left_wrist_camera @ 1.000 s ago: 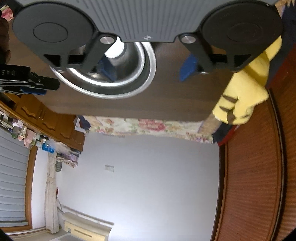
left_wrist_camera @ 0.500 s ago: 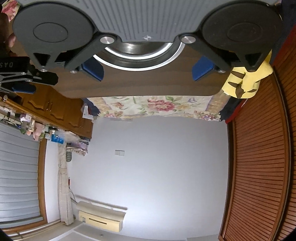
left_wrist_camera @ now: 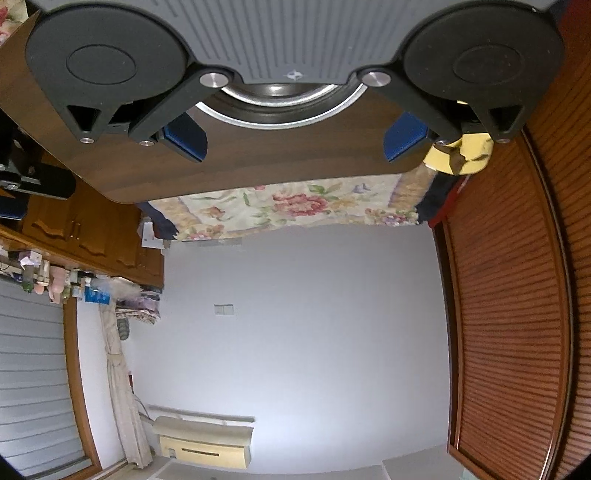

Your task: Organize plates and bowls

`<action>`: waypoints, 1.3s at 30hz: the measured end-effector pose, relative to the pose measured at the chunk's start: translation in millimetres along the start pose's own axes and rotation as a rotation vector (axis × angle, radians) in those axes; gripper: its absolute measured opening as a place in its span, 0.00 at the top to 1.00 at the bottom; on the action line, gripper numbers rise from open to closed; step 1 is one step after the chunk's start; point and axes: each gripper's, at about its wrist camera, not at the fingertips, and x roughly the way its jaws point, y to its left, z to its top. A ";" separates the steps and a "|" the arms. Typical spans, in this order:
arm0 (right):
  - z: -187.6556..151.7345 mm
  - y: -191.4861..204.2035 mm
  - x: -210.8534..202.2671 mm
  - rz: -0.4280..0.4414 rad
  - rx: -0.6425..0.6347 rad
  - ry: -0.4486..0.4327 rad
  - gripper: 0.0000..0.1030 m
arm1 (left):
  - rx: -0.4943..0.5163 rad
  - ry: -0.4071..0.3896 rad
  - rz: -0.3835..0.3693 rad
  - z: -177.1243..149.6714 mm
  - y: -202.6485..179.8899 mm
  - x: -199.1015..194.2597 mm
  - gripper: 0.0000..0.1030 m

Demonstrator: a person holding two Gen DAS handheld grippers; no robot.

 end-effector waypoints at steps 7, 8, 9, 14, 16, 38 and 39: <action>-5.3 -1.1 -3.7 -0.018 0.016 0.018 0.00 | 0.001 0.008 0.014 -2.3 -8.2 -9.3 0.00; -6.7 -0.5 -4.2 -0.021 0.015 0.023 0.00 | -0.003 0.017 0.012 -3.6 -8.0 -9.9 0.00; -8.4 -0.7 -4.3 -0.025 0.016 0.029 0.00 | -0.008 0.022 0.010 -5.2 -7.5 -10.7 0.00; -13.6 -2.6 -8.1 -0.042 0.032 0.052 0.00 | -0.005 0.041 -0.013 -15.5 -11.3 -17.1 0.00; -14.4 -3.4 -10.4 -0.054 0.034 0.055 0.00 | -0.010 0.053 -0.012 -19.6 -13.4 -19.6 0.00; -47.0 -12.4 -4.2 -0.100 0.044 0.120 0.00 | -0.054 0.092 0.021 -46.7 -7.2 -12.4 0.00; -49.4 -12.5 -2.8 -0.098 0.047 0.126 0.00 | -0.054 0.097 0.022 -48.5 -7.4 -11.0 0.00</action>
